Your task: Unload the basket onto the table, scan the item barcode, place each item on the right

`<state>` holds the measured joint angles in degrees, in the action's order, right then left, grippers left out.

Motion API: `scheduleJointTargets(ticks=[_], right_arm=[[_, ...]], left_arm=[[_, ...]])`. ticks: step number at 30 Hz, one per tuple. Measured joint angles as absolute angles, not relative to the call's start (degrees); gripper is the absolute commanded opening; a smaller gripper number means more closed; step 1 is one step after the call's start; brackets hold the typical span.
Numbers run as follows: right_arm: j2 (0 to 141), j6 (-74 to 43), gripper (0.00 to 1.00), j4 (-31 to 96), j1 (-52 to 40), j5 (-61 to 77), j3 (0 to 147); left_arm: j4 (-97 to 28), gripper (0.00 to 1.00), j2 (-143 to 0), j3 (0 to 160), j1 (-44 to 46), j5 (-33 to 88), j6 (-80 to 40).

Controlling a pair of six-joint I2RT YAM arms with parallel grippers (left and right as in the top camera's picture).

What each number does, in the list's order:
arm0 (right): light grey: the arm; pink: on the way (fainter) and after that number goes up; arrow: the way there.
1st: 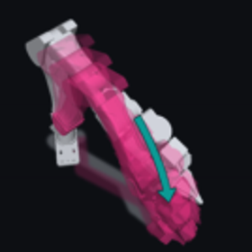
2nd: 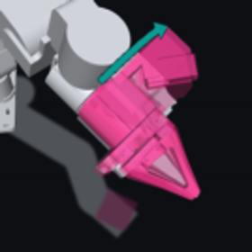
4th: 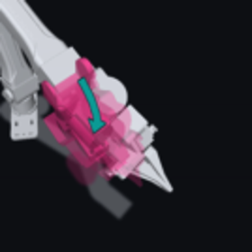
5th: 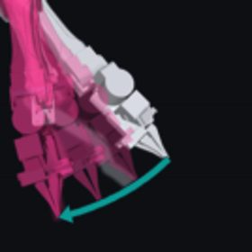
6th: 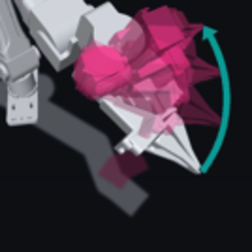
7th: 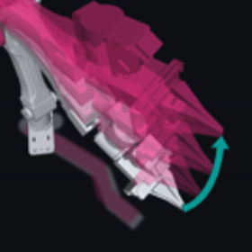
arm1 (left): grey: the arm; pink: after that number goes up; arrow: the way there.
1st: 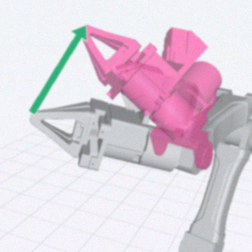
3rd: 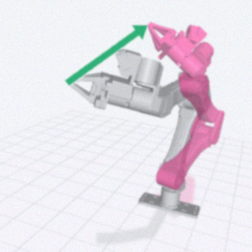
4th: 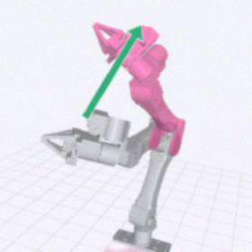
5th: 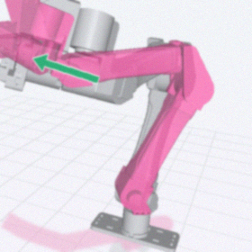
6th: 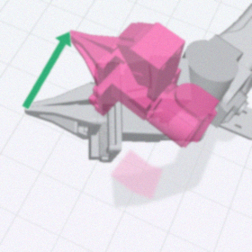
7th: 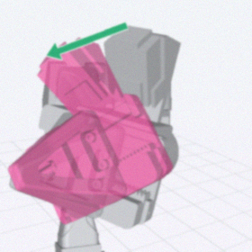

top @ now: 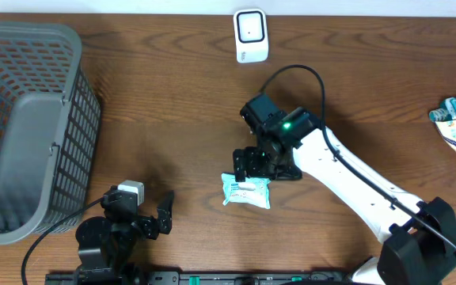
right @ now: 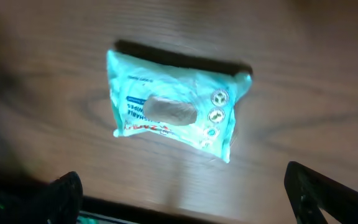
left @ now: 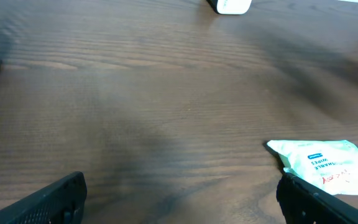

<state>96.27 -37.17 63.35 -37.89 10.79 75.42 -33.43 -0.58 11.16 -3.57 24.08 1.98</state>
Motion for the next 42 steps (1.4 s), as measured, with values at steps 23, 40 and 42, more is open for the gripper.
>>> scheduleJointTargets(ticks=[23, 40, 42], right_arm=[[63.3, -43.2, 0.95, 21.4, -25.0, 23.7, 30.3], [83.3, -54.3, 0.72, 9.3, -25.0, 28.6, 29.8], [84.3, -54.7, 0.68, 8.8, -25.0, 29.4, 30.2]], left_arm=[[-33.4, 0.98, -0.6, 11.2, -3.6, 24.1, 2.0], [-33.5, 0.98, -0.6, 11.2, -3.6, 24.1, 2.0], [-33.5, 0.98, -0.6, 11.2, -3.6, 24.1, 2.0]])
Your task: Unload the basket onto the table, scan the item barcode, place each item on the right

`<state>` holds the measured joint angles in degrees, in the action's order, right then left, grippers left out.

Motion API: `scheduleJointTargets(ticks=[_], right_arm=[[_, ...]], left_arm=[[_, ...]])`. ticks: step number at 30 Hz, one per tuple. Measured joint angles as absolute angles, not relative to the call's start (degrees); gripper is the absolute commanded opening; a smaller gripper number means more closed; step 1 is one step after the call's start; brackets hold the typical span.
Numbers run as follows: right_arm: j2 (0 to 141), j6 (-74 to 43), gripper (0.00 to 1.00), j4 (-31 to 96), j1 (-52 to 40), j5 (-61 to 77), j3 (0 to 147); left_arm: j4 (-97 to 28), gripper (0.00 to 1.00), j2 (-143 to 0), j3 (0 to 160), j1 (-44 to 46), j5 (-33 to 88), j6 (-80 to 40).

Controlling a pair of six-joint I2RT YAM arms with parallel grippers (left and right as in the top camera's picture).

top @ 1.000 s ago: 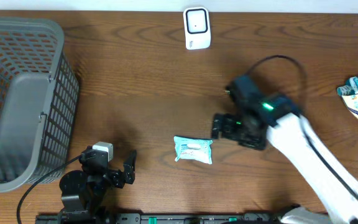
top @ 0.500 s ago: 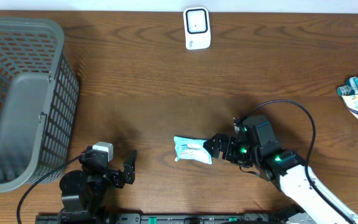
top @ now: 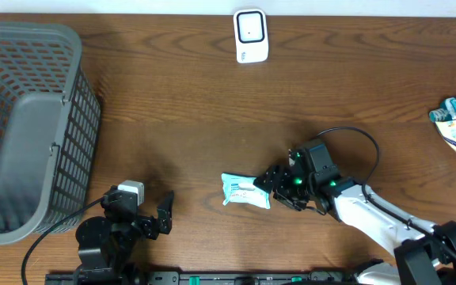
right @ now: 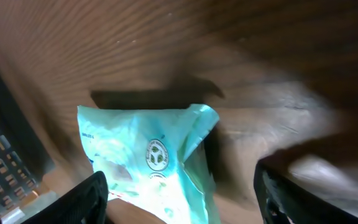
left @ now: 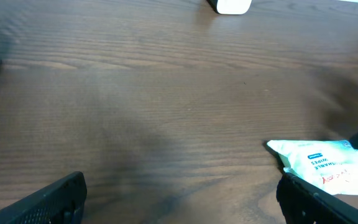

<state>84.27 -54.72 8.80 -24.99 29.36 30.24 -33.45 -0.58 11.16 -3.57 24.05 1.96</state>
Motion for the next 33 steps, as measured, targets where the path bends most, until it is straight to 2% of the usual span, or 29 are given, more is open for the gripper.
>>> scheduleJointTargets(ticks=[6, 8, 11, 14, 16, 21, 26, 29, 33], right_arm=[[87.3, -55.6, 0.48, 7.9, -25.0, 31.4, 30.9], [88.9, -55.9, 0.38, 6.4, -25.0, 32.8, 31.1], [90.7, -56.3, 0.13, 4.7, -25.0, 33.7, 31.2], [91.6, -56.5, 0.04, 4.4, -24.9, 33.8, 31.1], [91.6, -56.6, 0.01, 4.3, -24.9, 33.8, 31.1], [90.1, -56.6, 0.01, 8.6, -23.1, 35.0, 30.9], [84.5, -56.6, 0.01, 17.3, -14.4, 40.9, 28.9], [79.4, -57.6, 0.01, 23.4, -5.4, 53.4, 28.8], [78.8, -63.6, 0.01, 32.4, -0.9, 65.6, 28.7]], left_arm=[[-33.4, 0.98, -0.6, 11.2, -3.6, 24.1, 2.0], [-33.5, 0.98, -0.6, 11.2, -3.6, 24.1, 2.0], [-33.5, 0.98, -0.6, 11.2, -3.6, 24.1, 2.0], [-33.4, 0.98, -0.6, 11.2, -3.6, 24.1, 2.0], [-33.5, 0.98, -0.6, 11.2, -3.6, 24.1, 2.0], [-33.4, 0.98, -0.6, 11.2, -3.6, 24.1, 2.0], [-33.4, 0.98, -0.6, 11.2, -3.6, 24.1, 2.0], [-33.5, 0.98, -0.6, 11.2, -3.6, 24.1, 2.0], [-33.4, 0.98, -0.6, 11.2, -3.6, 24.1, 2.0]])
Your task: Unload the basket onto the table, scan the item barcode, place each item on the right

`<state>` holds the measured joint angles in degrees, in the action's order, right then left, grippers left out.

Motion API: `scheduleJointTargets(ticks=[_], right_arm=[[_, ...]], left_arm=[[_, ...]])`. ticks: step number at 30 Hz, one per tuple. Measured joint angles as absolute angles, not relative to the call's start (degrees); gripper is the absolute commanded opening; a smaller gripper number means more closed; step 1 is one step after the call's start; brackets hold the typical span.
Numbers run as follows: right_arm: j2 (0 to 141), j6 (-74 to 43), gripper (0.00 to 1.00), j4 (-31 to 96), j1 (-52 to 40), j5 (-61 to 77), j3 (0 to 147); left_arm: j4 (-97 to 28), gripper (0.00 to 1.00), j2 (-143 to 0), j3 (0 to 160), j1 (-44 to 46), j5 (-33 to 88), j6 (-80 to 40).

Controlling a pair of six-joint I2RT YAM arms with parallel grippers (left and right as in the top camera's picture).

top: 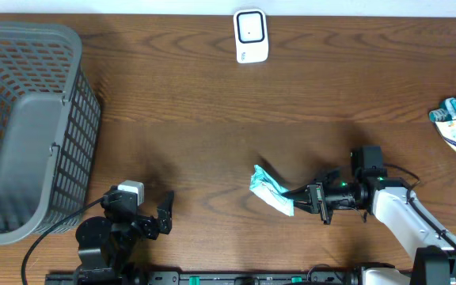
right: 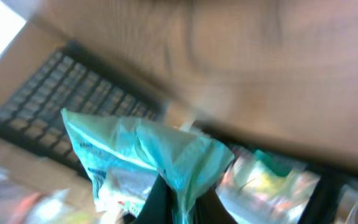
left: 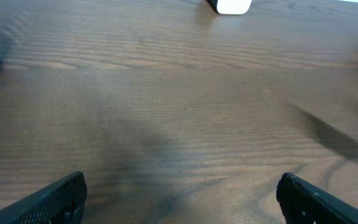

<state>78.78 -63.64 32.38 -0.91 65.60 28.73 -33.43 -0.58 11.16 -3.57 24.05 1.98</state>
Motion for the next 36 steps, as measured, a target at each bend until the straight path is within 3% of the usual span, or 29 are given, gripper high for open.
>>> scheduleJointTargets(ticks=[6, 14, 17, 20, 23, 25, 26, 28, 29, 31, 35, 36], right_arm=[[78.8, -70.7, 0.01, 36.0, -0.9, 80.7, 28.7], [78.8, -87.3, 0.01, 36.2, -0.9, 84.1, 28.7], [78.8, -89.3, 0.01, 36.2, -0.9, 79.2, 28.7], [78.7, -89.6, 0.01, 36.5, -1.0, 58.3, 28.6], [78.7, -82.6, 0.02, 35.6, -2.3, 35.0, 28.6], [78.7, -74.1, 0.08, 28.1, -2.8, 30.7, 28.5], [78.7, -71.2, 0.11, 25.7, -2.8, 29.8, 28.5], [78.7, -57.5, 0.3, 15.1, -2.8, 30.5, 28.4], [78.7, -54.0, 0.34, 11.8, -2.8, 31.6, 28.4], [78.6, -46.5, 0.35, 8.1, -2.9, 34.8, 28.8], [77.4, -38.2, 0.4, 12.3, -4.3, 37.9, 31.4], [76.2, -35.7, 0.47, 14.6, -5.7, 37.9, 33.2]], left_arm=[[-33.4, 0.98, -0.6, 11.2, -3.6, 24.1, 2.0], [-33.5, 0.98, -0.6, 11.2, -3.6, 24.1, 2.0], [-33.5, 0.98, -0.6, 11.2, -3.6, 24.1, 2.0], [-33.5, 0.98, -0.6, 11.2, -3.6, 24.1, 2.0], [-33.5, 0.98, -0.6, 11.2, -3.6, 24.1, 2.0], [-33.4, 0.98, -0.6, 11.2, -3.6, 24.1, 2.0], [-33.5, 0.98, -0.6, 11.2, -3.6, 24.1, 2.0], [-33.5, 0.98, -0.6, 11.2, -3.6, 24.1, 2.0], [-33.5, 0.98, -0.6, 11.2, -3.6, 24.1, 2.0], [-33.4, 0.98, -0.6, 11.2, -3.6, 24.1, 2.0], [-33.4, 0.98, -0.6, 11.2, -3.6, 24.1, 2.0], [-33.5, 0.98, -0.6, 11.2, -3.6, 24.1, 2.0]])
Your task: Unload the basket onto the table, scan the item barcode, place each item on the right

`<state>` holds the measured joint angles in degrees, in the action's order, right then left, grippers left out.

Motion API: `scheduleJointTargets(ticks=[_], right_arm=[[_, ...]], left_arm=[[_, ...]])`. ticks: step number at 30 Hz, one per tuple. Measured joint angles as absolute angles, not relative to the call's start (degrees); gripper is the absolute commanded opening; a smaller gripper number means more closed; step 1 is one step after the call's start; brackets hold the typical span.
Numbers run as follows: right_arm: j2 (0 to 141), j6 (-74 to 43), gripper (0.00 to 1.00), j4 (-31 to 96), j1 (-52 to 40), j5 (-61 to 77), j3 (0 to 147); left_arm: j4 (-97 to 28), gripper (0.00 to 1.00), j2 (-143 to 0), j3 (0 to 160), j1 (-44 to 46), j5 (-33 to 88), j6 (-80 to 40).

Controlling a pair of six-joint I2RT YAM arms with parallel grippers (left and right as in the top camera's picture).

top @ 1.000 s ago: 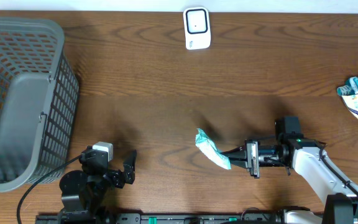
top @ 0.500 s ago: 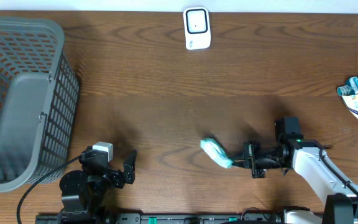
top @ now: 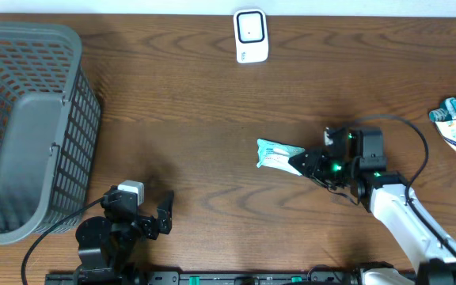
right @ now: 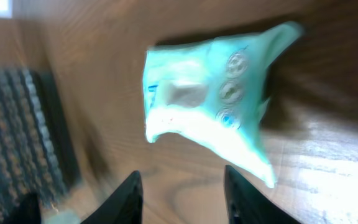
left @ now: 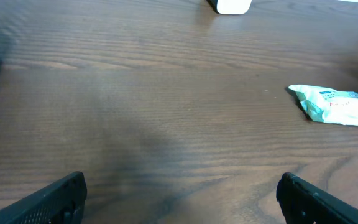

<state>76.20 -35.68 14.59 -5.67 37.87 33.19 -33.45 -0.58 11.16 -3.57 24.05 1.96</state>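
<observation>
A mint-green wipes pack (top: pixel 279 153) lies flat on the brown table, flap side up; it also shows in the left wrist view (left: pixel 335 106). My right gripper (top: pixel 299 162) sits just right of the pack, open (right: pixel 182 180), and the pack (right: pixel 207 115) lies beyond its fingertips with one corner near the right finger. The white scanner (top: pixel 251 36) stands at the table's far edge, its base showing at the top of the left wrist view (left: pixel 231 6). My left gripper (top: pixel 163 218) rests open near the front edge (left: pixel 182 199), holding nothing.
A grey mesh basket (top: pixel 22 119) fills the left side of the table. Other packets lie at the right edge. The right arm's black cable loops above its wrist.
My right gripper was shut on the pack's edge, holding it tilted off the table. Now the pack lies flat farther back, and the gripper is open beside it. The left arm is unmoved.
My right gripper hung open over the pack near the table's front middle. Then it was low at the pack's right side, still open. Then it was shut on the pack's edge, pack raised. Now the pack lies farther back and right, released.
</observation>
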Motion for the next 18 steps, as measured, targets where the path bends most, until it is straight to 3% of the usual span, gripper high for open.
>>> scheduleJointTargets(ticks=[3, 5, 10, 12, 18], right_arm=[[72.6, -29.0, 0.82, 19.8, -10.0, 35.7, 37.4], [69.0, -20.4, 0.87, 20.9, -16.2, 30.0, 40.6], [69.8, -6.8, 0.9, 21.3, -33.8, 7.2, 41.9], [75.2, -4.2, 0.88, 19.9, -41.0, -8.7, 41.9], [87.6, -0.1, 0.88, 13.8, -44.4, -25.8, 41.9]], left_arm=[[-33.4, 0.98, -0.6, 11.2, -3.6, 24.1, 2.0], [-33.5, 0.98, -0.6, 11.2, -3.6, 24.1, 2.0], [-33.4, 0.98, -0.6, 11.2, -3.6, 24.1, 2.0], [-33.4, 0.98, -0.6, 11.2, -3.6, 24.1, 2.0], [-33.5, 0.98, -0.6, 11.2, -3.6, 24.1, 2.0]])
